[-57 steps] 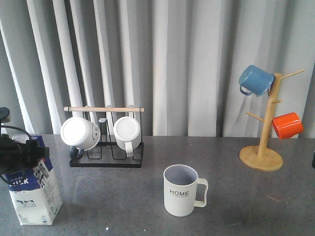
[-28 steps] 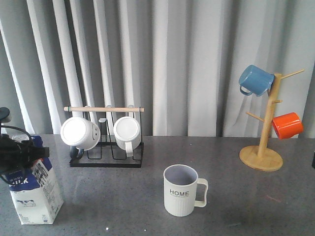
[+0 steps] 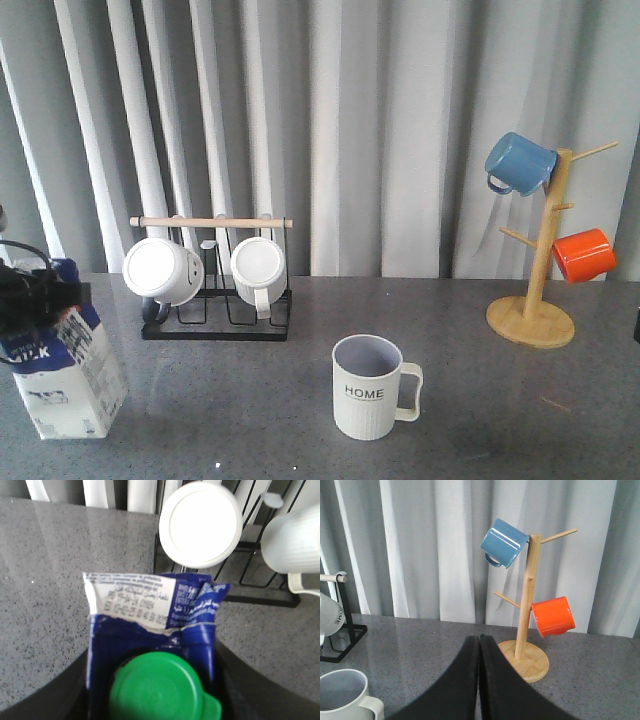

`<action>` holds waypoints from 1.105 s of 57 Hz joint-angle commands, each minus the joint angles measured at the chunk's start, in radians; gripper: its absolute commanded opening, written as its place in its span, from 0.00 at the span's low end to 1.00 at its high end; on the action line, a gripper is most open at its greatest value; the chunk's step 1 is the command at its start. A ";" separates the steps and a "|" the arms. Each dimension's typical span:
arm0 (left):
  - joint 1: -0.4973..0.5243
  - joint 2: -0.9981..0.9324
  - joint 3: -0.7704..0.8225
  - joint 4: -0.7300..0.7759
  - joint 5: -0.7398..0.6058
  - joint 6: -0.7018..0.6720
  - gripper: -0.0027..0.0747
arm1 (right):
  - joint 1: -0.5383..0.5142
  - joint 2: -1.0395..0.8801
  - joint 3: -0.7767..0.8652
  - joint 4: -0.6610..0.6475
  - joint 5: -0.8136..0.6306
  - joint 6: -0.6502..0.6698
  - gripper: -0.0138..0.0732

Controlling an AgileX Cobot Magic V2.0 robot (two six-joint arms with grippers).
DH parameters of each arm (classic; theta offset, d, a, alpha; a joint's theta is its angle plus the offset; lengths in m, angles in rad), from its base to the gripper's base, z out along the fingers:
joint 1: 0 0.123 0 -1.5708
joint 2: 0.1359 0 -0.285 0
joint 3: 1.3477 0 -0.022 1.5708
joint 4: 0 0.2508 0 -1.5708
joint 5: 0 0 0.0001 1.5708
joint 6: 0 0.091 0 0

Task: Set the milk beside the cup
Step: 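Lift the milk carton off the table with the left gripper, then carry the milk carton with the left gripper toward the white mug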

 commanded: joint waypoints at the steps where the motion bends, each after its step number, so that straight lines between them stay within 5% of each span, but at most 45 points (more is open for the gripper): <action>1: 0.000 -0.124 -0.034 -0.011 -0.091 -0.010 0.30 | -0.007 -0.008 -0.034 -0.001 -0.069 -0.002 0.15; 18: 0.000 -0.317 -0.034 -0.053 -0.106 -0.010 0.30 | -0.007 -0.008 -0.034 -0.001 -0.069 -0.002 0.15; 40: -0.021 -0.340 -0.034 -0.075 -0.022 0.030 0.30 | -0.007 -0.008 -0.034 -0.001 -0.063 -0.003 0.15; 63: -0.326 -0.246 -0.034 -0.556 -0.137 0.631 0.30 | -0.007 -0.008 -0.034 -0.001 -0.063 -0.003 0.15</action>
